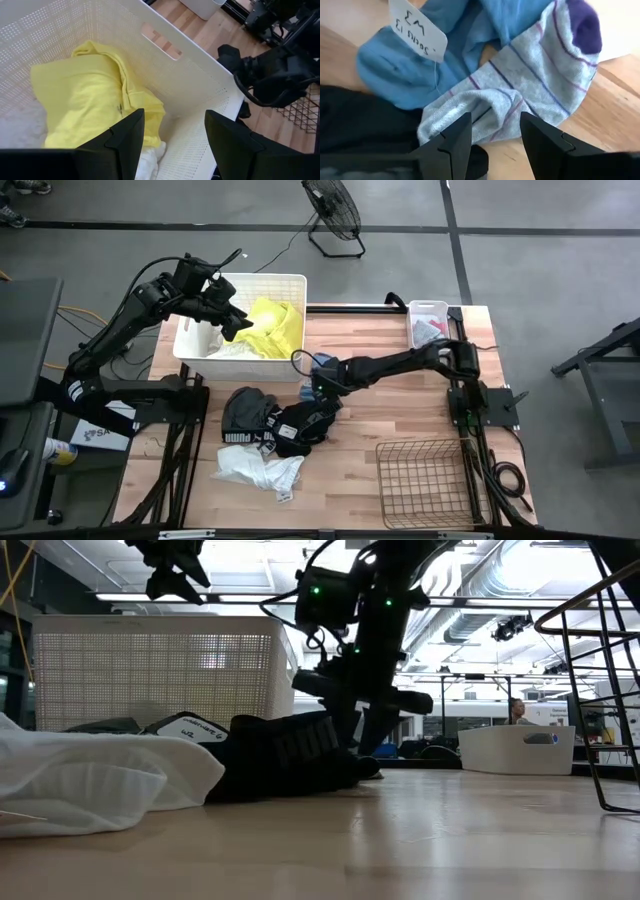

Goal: Pick & Place Cloths
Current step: Put the purple sock into the small white bin

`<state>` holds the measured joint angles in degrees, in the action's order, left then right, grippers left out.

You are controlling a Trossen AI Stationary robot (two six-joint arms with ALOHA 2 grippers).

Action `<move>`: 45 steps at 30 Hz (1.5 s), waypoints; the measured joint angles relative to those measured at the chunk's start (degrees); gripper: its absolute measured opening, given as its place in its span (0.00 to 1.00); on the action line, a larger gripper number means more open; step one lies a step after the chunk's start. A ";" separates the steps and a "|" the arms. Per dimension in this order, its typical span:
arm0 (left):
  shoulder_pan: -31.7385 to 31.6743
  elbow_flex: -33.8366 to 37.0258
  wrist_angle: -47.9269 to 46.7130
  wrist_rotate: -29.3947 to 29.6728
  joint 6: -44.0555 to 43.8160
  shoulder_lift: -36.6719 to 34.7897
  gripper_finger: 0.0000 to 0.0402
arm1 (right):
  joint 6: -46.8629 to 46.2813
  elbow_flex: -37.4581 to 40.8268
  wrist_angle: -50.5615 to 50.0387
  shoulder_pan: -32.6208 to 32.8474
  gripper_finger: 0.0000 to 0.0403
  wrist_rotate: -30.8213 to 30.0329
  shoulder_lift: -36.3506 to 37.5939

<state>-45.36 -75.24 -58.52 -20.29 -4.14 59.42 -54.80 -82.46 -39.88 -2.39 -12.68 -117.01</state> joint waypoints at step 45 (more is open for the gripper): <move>0.02 0.00 -0.23 -0.07 -0.15 0.00 0.50 | -2.13 0.02 -3.50 -1.51 0.01 -0.22 12.23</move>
<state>-45.35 -75.24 -58.75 -20.36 -4.29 59.42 -56.93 -82.43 -43.39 -3.90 -12.90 -104.78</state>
